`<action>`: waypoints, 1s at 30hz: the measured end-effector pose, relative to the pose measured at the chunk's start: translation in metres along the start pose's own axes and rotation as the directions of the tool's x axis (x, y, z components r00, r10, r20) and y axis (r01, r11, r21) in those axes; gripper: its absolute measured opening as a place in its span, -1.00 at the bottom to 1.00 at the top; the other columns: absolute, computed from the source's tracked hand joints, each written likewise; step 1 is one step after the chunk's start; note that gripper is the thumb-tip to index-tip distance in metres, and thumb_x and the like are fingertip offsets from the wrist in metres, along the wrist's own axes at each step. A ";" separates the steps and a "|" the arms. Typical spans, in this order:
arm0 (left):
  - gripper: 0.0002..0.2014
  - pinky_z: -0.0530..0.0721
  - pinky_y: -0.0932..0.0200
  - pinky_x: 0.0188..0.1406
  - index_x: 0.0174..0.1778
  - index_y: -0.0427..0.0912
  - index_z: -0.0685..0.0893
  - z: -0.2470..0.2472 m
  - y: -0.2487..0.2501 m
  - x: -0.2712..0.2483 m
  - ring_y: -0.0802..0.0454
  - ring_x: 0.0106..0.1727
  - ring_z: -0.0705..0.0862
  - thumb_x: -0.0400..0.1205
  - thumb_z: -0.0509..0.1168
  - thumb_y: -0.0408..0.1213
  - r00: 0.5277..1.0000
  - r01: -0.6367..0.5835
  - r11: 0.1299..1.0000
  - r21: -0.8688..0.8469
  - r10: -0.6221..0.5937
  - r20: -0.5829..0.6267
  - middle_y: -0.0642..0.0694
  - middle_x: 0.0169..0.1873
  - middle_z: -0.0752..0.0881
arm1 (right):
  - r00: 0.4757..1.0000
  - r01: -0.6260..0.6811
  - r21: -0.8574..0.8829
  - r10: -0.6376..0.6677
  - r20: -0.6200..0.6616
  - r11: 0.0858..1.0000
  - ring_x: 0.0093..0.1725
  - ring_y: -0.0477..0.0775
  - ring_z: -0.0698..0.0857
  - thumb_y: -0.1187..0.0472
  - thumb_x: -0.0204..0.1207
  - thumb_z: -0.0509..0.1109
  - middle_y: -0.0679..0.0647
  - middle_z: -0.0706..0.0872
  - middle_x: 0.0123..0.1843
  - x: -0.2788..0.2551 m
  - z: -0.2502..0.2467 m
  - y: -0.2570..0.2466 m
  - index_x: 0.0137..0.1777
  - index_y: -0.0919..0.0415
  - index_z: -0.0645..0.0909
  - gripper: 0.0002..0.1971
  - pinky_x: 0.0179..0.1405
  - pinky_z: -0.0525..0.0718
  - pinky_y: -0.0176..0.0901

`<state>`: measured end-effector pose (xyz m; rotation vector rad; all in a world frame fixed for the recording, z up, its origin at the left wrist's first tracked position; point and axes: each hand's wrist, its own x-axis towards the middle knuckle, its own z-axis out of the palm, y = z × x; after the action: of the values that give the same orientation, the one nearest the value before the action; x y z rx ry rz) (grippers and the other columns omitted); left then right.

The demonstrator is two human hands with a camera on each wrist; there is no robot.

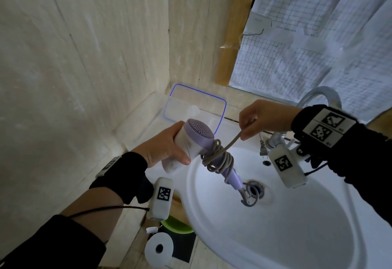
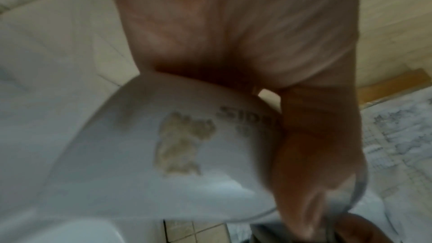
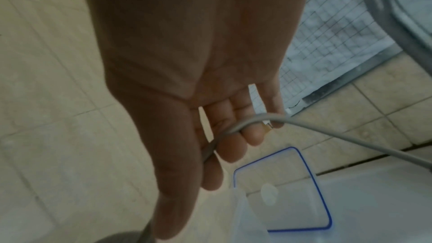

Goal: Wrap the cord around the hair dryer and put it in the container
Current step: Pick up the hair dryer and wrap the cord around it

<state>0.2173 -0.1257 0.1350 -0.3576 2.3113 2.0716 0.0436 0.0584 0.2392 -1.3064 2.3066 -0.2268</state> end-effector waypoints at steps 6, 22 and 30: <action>-0.31 0.71 0.13 -0.14 0.14 -0.16 0.64 -0.004 -0.002 -0.003 0.04 -0.10 0.75 0.00 0.41 -0.45 0.990 -0.018 0.975 -0.223 0.048 0.129 -0.07 -0.15 0.82 | 0.997 -0.047 0.144 0.055 -0.053 0.988 -0.29 -0.10 0.60 0.15 0.33 0.54 0.03 0.67 -0.36 -0.001 -0.006 0.017 -0.24 0.23 0.71 -0.85 -0.10 0.52 -0.27; -0.48 0.70 0.00 -0.02 0.03 -0.08 0.78 0.028 0.009 0.012 -0.07 -0.10 0.76 0.12 0.36 -0.39 0.986 -0.164 0.784 -0.599 0.147 -0.077 -0.14 -0.18 0.80 | 0.987 -0.129 0.734 0.158 0.030 0.667 -0.27 -0.01 0.67 0.25 0.63 0.20 0.15 0.67 -0.23 0.025 0.085 0.020 -0.05 0.18 0.65 -0.82 -0.19 0.64 -0.40; -0.17 0.67 -0.03 -0.07 0.31 -0.30 0.51 0.027 0.010 0.029 -0.11 -0.02 0.69 0.04 0.54 -0.38 0.911 -0.223 0.900 -0.375 0.055 -0.409 -0.35 0.05 0.71 | 0.998 -0.068 0.550 0.064 0.026 0.832 -0.56 -0.20 0.58 0.35 0.51 0.34 0.06 0.58 -0.49 0.027 0.102 0.008 0.02 0.15 0.71 -0.82 -0.41 0.61 -0.43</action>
<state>0.1839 -0.1024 0.1369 -0.6881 2.0999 2.7996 0.0749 0.0494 0.1383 -0.9211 2.0462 -0.7997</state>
